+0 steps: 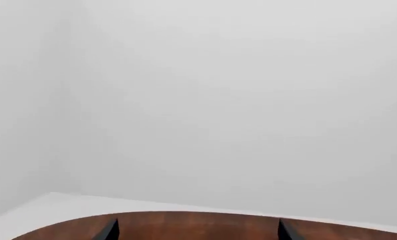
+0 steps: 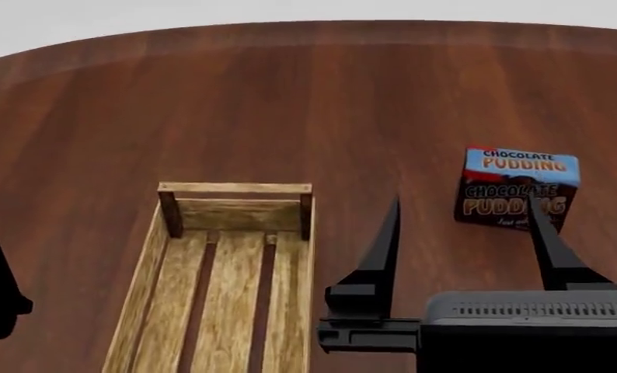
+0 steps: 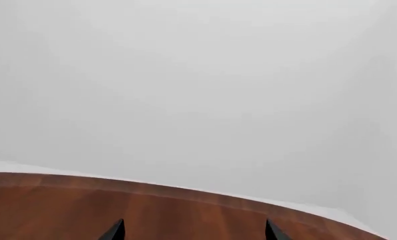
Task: Stack the left bowl on the right bowl and place them in the tray.
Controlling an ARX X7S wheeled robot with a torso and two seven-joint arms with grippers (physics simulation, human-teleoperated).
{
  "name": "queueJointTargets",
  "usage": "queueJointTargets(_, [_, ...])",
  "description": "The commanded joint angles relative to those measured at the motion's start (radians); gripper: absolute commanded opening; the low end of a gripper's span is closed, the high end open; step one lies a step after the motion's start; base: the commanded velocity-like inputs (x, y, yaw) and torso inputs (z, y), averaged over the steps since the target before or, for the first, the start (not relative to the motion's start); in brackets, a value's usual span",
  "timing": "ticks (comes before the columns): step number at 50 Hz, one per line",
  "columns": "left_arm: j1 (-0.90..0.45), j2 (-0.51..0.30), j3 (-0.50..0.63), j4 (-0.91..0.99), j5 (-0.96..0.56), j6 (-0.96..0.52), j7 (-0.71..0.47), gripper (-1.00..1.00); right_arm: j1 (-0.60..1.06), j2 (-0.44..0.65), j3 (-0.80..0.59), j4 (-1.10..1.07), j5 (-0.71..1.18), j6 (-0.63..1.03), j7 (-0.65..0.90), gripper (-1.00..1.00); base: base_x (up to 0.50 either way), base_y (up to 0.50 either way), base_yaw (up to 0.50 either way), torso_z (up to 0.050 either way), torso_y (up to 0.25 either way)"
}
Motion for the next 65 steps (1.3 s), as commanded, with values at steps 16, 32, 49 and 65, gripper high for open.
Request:
queueJointTargets(16, [0.010, -0.027, -0.014, 0.009, -0.020, 0.019, -0.033, 1.00, -0.002, 0.010, -0.007, 0.007, 0.015, -0.006, 0.004, 1.00, 0.00, 0.00, 0.00, 0.000, -0.197])
queueJointTargets(32, [0.162, -0.202, -0.149, 0.059, -0.135, 0.275, -0.130, 1.00, 0.310, 0.255, 0.202, -0.080, 0.720, 0.414, 0.581, 1.00, 0.00, 0.00, 0.00, 0.000, -0.005])
queueJointTargets(49, [0.468, -0.334, -0.315, 0.041, -0.131, 0.607, -0.178, 1.00, 0.892, 0.755, -0.274, 0.135, 2.338, 0.093, 1.283, 1.00, 0.00, 0.00, 0.00, 0.000, 0.000])
queueJointTargets(65, [0.549, -0.338, -0.370, 0.035, -0.131, 0.674, -0.171, 1.00, 1.368, 0.763, -0.902, 0.323, 2.626, 0.058, 1.268, 1.00, 0.00, 0.00, 0.00, 0.000, 0.000])
